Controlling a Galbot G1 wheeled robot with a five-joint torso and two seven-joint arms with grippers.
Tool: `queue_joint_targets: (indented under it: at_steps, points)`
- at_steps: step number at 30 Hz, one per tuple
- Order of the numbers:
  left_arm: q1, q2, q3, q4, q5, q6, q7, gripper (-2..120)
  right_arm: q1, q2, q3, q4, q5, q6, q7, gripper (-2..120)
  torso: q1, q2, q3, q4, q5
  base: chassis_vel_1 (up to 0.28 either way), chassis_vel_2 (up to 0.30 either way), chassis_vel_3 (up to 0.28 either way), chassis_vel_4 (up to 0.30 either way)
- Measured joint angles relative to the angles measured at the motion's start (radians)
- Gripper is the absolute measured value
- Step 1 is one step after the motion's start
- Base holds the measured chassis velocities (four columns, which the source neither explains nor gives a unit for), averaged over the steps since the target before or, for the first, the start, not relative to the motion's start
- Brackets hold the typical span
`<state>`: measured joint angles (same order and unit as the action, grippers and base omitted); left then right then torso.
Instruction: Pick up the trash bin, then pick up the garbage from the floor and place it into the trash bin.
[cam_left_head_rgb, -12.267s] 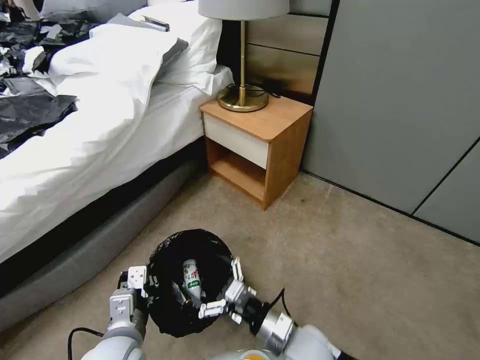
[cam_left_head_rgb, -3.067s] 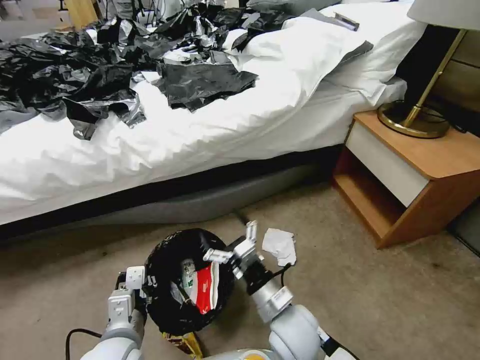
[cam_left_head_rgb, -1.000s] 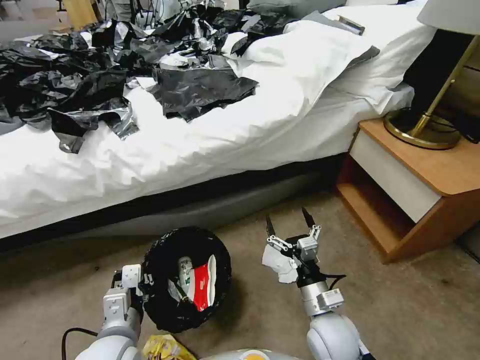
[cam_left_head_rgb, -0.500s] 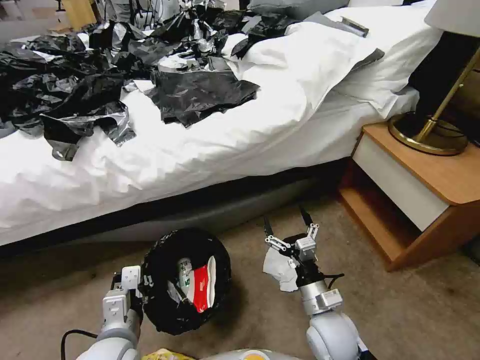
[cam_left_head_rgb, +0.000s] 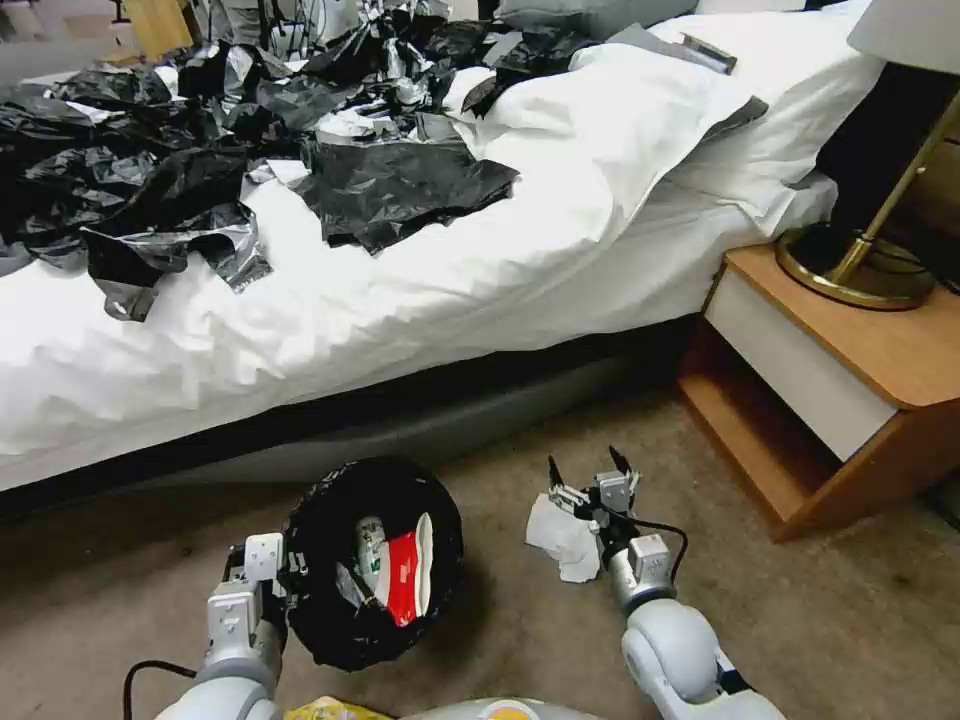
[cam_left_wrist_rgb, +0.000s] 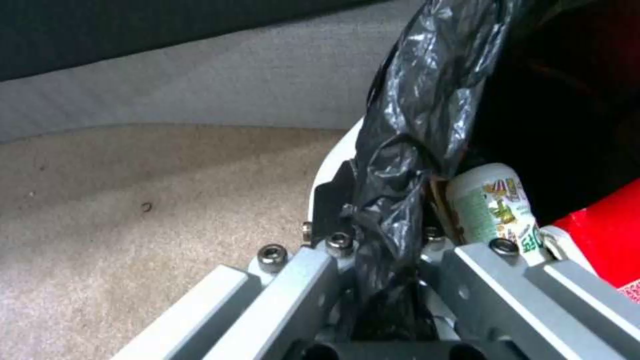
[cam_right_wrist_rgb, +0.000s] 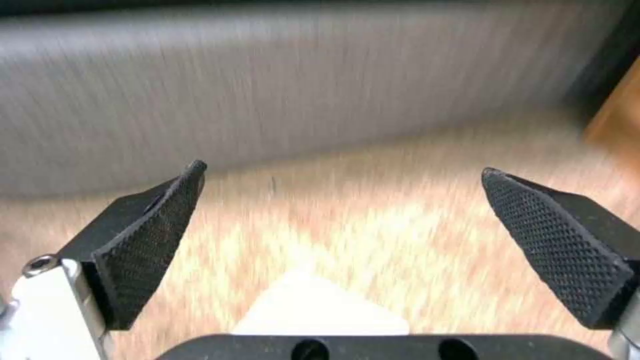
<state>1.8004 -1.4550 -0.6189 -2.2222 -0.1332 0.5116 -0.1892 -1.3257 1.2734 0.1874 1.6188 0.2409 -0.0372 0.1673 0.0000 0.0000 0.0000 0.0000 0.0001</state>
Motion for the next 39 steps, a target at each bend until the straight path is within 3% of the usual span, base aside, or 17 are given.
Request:
queue_joint_targets:
  at_steps: [10, 15, 25, 36, 39]
  points:
    - [-0.001, 0.0, 0.001, 0.002, 0.002, 0.0, 0.0, 0, 0.181, 0.011, -0.051, -0.245, 0.102, -0.09, -0.045, 100, 0.0, 0.0, 0.0, 0.0, -0.0002, 0.0, 0.0, 0.0, 0.0]
    - [0.002, -0.001, -0.002, 0.002, 0.003, 0.0, 0.0, 0, 0.218, 0.022, -0.066, -0.313, 0.134, -0.094, -0.056, 100, 0.0, 0.0, 0.0, 0.0001, 0.0, 0.0, 0.0, 0.0, 0.0]
    - [0.008, -0.003, -0.004, 0.0, 0.005, 0.0, 0.0, 0, 0.308, 0.059, -0.064, -0.572, 0.082, -0.06, -0.14, 100, 0.0, 0.0, 0.0, 0.0, -0.0001, 0.0, 0.0, 0.0, 0.0]
    - [0.006, -0.005, 0.0, 0.0, 0.01, 0.0, -0.001, 0, 0.269, 0.065, -0.064, -0.567, 0.046, -0.059, -0.141, 100, 0.0, 0.0, 0.0, -0.0001, -0.0002, 0.0, 0.0, 0.0, 0.0]
    - [0.006, -0.007, 0.003, 0.0, 0.012, 0.0, -0.003, 0, 0.252, 0.065, -0.072, -0.557, 0.026, -0.051, -0.139, 89, 0.0, 0.0, 0.0, -0.0003, -0.0005, 0.0, 0.0, 0.0, 0.0]
